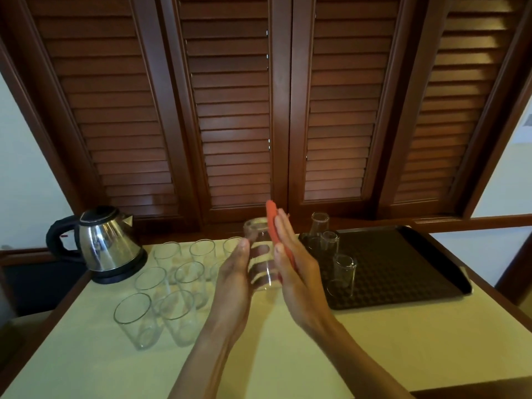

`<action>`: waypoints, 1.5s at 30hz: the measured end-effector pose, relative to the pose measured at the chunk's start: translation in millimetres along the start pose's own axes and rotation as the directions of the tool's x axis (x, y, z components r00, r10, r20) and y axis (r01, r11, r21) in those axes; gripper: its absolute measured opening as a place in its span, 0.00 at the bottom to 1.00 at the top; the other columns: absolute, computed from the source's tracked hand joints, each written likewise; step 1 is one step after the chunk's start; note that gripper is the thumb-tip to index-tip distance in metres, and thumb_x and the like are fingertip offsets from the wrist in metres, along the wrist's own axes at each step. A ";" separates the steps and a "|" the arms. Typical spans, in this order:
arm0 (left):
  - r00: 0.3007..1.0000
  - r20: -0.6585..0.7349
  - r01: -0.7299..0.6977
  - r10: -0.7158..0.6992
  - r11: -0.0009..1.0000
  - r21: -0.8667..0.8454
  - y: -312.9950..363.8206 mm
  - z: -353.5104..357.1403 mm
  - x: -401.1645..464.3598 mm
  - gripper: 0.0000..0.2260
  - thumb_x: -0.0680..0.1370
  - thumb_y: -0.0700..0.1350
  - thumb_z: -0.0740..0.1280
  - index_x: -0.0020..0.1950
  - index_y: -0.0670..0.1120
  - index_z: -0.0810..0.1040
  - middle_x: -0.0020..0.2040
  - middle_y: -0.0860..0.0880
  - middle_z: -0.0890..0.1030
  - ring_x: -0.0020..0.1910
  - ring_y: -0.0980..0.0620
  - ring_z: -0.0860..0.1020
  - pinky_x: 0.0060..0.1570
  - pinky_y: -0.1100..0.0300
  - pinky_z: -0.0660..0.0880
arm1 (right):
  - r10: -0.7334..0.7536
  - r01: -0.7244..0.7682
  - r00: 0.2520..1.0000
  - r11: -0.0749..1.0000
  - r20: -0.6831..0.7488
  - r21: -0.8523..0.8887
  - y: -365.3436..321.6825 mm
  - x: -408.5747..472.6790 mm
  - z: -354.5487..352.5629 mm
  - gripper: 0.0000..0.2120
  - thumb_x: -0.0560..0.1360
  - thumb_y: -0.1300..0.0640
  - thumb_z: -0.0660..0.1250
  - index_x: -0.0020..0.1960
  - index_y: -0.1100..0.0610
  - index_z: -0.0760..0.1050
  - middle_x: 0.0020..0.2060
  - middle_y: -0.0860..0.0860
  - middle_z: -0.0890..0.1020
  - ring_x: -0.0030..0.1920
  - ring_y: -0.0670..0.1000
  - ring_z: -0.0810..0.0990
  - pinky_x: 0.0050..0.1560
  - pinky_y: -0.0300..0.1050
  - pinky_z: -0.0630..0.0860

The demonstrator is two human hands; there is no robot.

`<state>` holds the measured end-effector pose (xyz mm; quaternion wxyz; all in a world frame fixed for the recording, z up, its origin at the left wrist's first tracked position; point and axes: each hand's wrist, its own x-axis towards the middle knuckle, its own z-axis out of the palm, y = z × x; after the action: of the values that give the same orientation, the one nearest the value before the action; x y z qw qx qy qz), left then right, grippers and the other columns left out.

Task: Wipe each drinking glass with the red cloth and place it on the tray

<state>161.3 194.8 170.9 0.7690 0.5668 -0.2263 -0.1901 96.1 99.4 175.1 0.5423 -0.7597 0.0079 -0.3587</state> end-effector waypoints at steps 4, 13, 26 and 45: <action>0.994 -0.001 0.105 -0.107 0.985 -0.138 2.2 -2.0 0.7 0.27 0.85 0.63 0.50 0.71 0.50 0.78 0.66 0.46 0.84 0.66 0.47 0.81 0.62 0.45 0.76 | -0.141 0.171 0.980 0.959 0.141 -0.225 -5.0 -5.9 4.4 0.26 0.84 0.48 0.53 0.81 0.50 0.55 0.80 0.38 0.54 0.81 0.43 0.50 0.81 0.45 0.50; 0.996 0.011 0.087 -0.087 0.990 -0.109 1.4 3.2 -5.0 0.22 0.83 0.59 0.55 0.70 0.53 0.79 0.64 0.48 0.84 0.64 0.49 0.82 0.62 0.47 0.78 | -0.092 0.111 0.980 0.989 0.177 -0.100 -5.2 3.2 2.0 0.24 0.84 0.49 0.56 0.79 0.51 0.61 0.79 0.42 0.61 0.79 0.41 0.55 0.80 0.54 0.58; 0.954 -0.238 0.094 -0.181 0.937 -0.336 10.0 4.7 2.6 0.21 0.74 0.54 0.72 0.58 0.39 0.82 0.57 0.40 0.85 0.56 0.41 0.85 0.51 0.49 0.83 | 0.206 -0.073 0.907 0.937 -0.368 0.342 0.1 -46.8 30.4 0.19 0.81 0.41 0.62 0.69 0.45 0.77 0.67 0.47 0.80 0.67 0.47 0.78 0.66 0.54 0.73; 0.997 0.080 0.026 -0.001 0.953 -0.303 4.5 -22.7 4.3 0.42 0.61 0.55 0.87 0.66 0.36 0.77 0.55 0.38 0.84 0.53 0.44 0.85 0.48 0.54 0.84 | 0.261 -0.525 0.851 0.375 0.456 0.764 -17.4 -21.4 3.1 0.34 0.64 0.69 0.67 0.71 0.60 0.73 0.63 0.63 0.78 0.63 0.62 0.76 0.62 0.63 0.73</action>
<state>177.9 211.6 170.0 0.8361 0.4354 -0.2208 -0.2502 75.4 117.6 177.5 0.9148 -0.3931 -0.0630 -0.0682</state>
